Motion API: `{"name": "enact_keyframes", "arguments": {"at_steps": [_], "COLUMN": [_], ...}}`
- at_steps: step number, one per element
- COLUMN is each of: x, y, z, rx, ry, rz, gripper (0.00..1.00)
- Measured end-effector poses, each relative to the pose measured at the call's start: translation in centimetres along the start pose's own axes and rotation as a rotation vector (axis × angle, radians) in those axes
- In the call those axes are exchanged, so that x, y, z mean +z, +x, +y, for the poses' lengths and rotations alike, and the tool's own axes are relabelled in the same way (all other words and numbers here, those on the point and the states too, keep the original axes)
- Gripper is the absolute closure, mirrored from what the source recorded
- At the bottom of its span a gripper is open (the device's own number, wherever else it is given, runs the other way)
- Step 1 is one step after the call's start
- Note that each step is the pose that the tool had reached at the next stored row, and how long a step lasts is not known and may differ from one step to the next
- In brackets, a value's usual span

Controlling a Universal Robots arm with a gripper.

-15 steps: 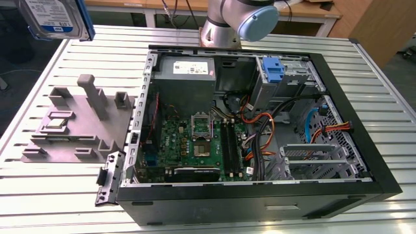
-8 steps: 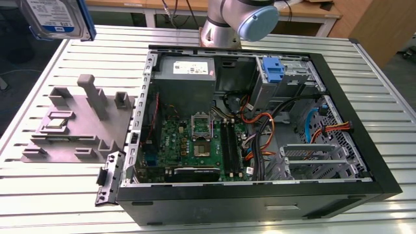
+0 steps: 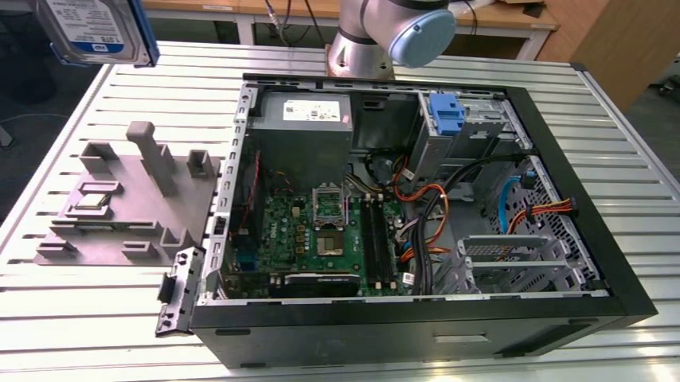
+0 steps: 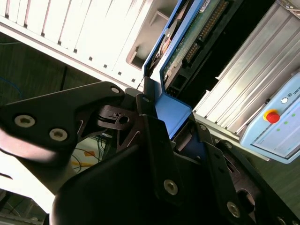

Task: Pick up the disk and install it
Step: 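Pick up the disk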

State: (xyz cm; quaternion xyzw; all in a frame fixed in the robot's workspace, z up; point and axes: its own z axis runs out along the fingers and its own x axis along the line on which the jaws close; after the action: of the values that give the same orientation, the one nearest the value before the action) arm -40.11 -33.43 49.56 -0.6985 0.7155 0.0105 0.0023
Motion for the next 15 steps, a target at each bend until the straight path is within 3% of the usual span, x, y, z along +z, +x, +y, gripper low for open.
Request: {"name": "enact_keyframes", "arguments": {"at_steps": [15], "x": [-0.01], "y": [-0.01], "z": [-0.54], "rx": [0.000], "ry": [0.0000], "rz": [0.0000], "gripper": [0.63]}}
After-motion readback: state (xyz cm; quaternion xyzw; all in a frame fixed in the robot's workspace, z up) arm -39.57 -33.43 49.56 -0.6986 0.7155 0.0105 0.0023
